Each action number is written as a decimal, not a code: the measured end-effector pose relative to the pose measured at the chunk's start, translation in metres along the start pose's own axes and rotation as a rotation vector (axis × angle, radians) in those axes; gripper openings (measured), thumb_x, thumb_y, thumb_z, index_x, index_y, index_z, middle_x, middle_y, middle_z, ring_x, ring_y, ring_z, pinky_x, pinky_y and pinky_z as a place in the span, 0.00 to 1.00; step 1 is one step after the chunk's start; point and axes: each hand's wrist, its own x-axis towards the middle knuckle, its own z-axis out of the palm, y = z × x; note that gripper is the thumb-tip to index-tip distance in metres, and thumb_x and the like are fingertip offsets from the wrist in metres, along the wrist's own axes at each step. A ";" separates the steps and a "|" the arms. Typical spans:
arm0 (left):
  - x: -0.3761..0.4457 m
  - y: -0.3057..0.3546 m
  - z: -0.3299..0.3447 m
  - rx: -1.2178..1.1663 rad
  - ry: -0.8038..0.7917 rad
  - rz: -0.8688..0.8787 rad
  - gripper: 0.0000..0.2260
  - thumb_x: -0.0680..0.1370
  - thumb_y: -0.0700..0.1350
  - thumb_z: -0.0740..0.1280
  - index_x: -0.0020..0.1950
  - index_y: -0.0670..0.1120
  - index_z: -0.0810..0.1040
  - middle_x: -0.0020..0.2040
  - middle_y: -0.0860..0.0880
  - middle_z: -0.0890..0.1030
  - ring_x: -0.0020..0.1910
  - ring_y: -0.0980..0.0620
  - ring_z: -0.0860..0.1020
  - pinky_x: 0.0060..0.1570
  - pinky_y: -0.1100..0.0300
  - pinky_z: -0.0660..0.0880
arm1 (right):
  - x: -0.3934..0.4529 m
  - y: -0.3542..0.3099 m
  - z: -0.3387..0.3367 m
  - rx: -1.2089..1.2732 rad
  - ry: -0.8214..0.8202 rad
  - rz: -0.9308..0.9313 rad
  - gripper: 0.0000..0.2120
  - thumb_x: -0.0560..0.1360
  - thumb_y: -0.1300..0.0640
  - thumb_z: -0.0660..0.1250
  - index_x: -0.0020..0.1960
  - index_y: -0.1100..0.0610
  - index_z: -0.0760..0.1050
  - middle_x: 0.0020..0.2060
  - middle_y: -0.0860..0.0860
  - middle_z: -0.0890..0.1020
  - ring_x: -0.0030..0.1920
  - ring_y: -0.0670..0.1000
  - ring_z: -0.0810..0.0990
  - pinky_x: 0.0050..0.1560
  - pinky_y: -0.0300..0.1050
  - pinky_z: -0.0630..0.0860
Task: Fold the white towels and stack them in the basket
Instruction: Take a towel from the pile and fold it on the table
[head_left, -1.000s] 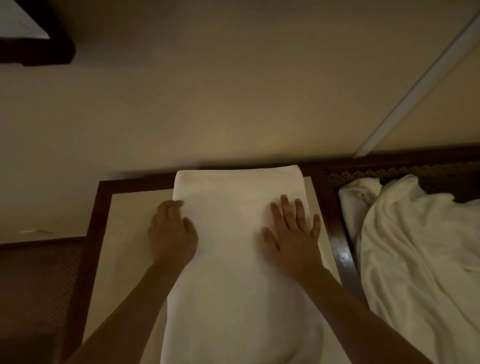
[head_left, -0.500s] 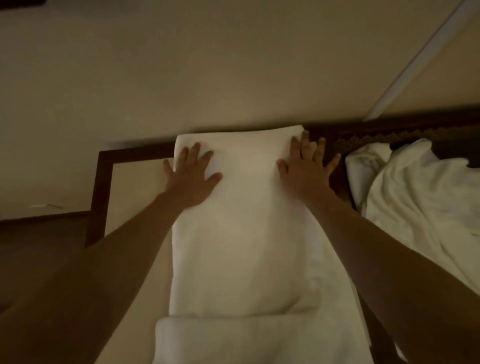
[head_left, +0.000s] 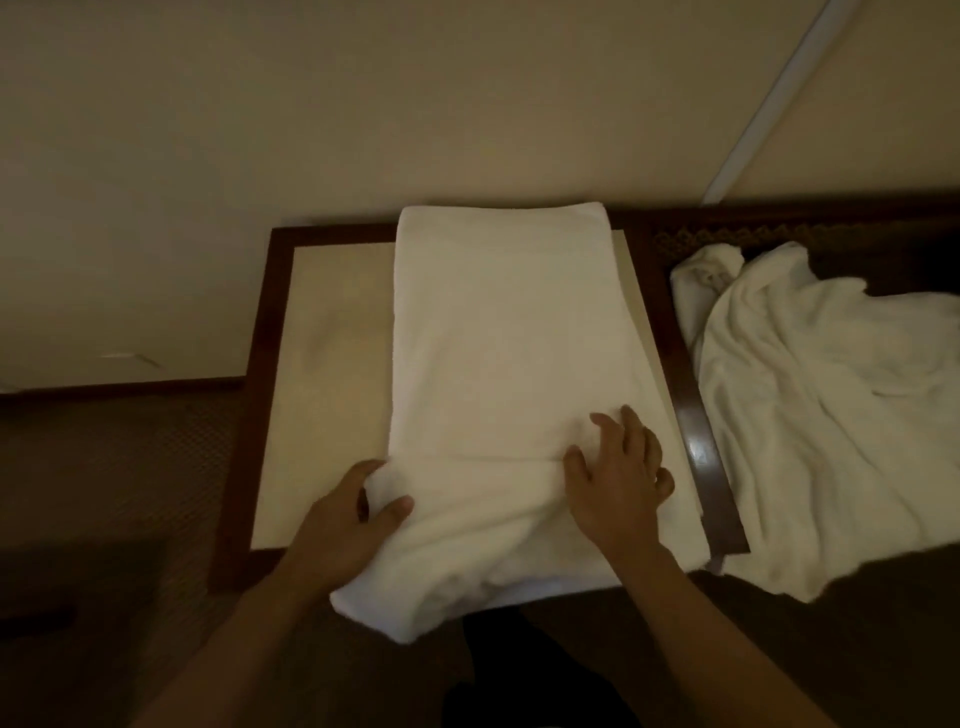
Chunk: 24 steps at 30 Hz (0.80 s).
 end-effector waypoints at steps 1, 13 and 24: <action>-0.006 -0.001 0.001 -0.046 -0.003 -0.014 0.27 0.75 0.65 0.70 0.71 0.61 0.66 0.59 0.59 0.75 0.56 0.55 0.76 0.53 0.58 0.75 | -0.009 -0.001 -0.001 0.066 0.008 0.036 0.26 0.79 0.45 0.63 0.75 0.48 0.63 0.79 0.53 0.57 0.76 0.58 0.57 0.70 0.67 0.58; -0.169 0.077 0.057 0.091 0.339 0.566 0.17 0.81 0.46 0.68 0.70 0.48 0.75 0.60 0.58 0.76 0.56 0.63 0.73 0.58 0.65 0.71 | -0.128 -0.026 -0.054 1.112 -0.500 0.410 0.29 0.73 0.30 0.67 0.60 0.53 0.76 0.51 0.56 0.86 0.48 0.59 0.86 0.47 0.53 0.83; -0.173 -0.001 0.123 -0.413 -0.125 0.076 0.03 0.81 0.46 0.69 0.52 0.53 0.82 0.49 0.48 0.84 0.49 0.50 0.82 0.49 0.57 0.79 | -0.151 0.076 -0.063 0.926 -0.228 0.539 0.09 0.75 0.66 0.62 0.53 0.64 0.78 0.55 0.64 0.80 0.53 0.61 0.78 0.56 0.55 0.77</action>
